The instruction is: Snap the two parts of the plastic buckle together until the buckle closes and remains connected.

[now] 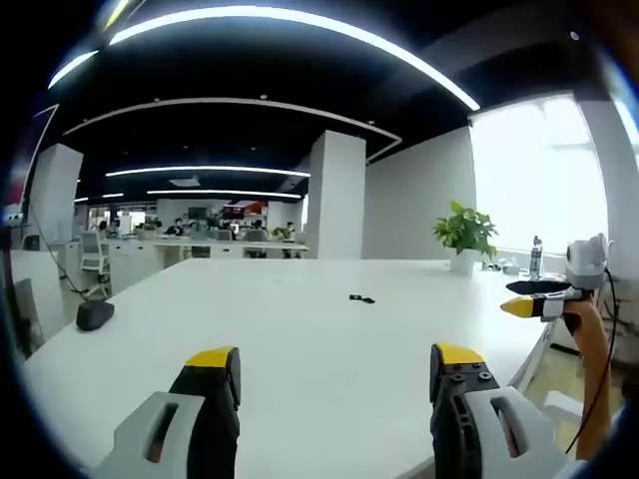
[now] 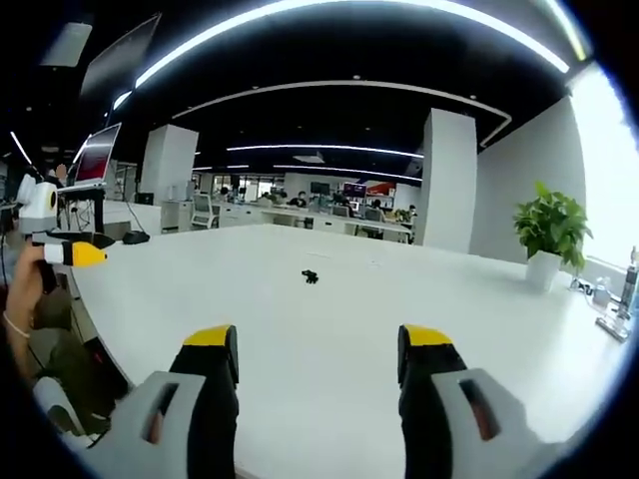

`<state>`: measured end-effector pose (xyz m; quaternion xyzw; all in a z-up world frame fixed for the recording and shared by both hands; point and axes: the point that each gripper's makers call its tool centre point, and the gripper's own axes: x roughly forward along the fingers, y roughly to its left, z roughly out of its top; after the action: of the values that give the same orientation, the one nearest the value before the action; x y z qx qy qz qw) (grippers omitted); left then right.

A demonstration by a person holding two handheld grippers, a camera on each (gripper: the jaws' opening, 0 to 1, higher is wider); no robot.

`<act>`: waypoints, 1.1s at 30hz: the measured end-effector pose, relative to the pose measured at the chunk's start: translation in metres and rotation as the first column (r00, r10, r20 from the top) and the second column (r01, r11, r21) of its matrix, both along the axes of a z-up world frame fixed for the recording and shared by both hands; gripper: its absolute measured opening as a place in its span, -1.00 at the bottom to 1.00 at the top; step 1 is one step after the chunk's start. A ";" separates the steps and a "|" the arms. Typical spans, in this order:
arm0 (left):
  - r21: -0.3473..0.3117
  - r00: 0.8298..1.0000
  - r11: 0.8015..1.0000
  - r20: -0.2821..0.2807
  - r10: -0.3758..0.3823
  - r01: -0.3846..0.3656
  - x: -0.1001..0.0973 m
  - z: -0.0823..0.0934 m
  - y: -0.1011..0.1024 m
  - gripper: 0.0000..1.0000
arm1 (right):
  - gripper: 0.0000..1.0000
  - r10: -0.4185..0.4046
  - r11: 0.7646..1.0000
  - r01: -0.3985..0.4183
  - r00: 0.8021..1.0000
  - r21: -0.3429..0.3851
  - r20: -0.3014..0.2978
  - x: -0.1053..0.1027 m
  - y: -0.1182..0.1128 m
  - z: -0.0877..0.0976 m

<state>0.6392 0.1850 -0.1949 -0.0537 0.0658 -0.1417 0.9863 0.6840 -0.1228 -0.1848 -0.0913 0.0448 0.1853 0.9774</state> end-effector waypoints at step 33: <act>-0.062 0.993 0.991 0.005 -0.122 0.122 0.074 -0.002 0.005 0.58 | 0.32 0.473 0.880 -0.475 0.878 0.014 0.072 0.108 0.055 0.023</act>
<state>0.7130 0.1898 -0.1970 -0.0800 0.0639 -0.2035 0.9737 0.7921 -0.0681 -0.1618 -0.0903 -0.0143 0.4164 0.9046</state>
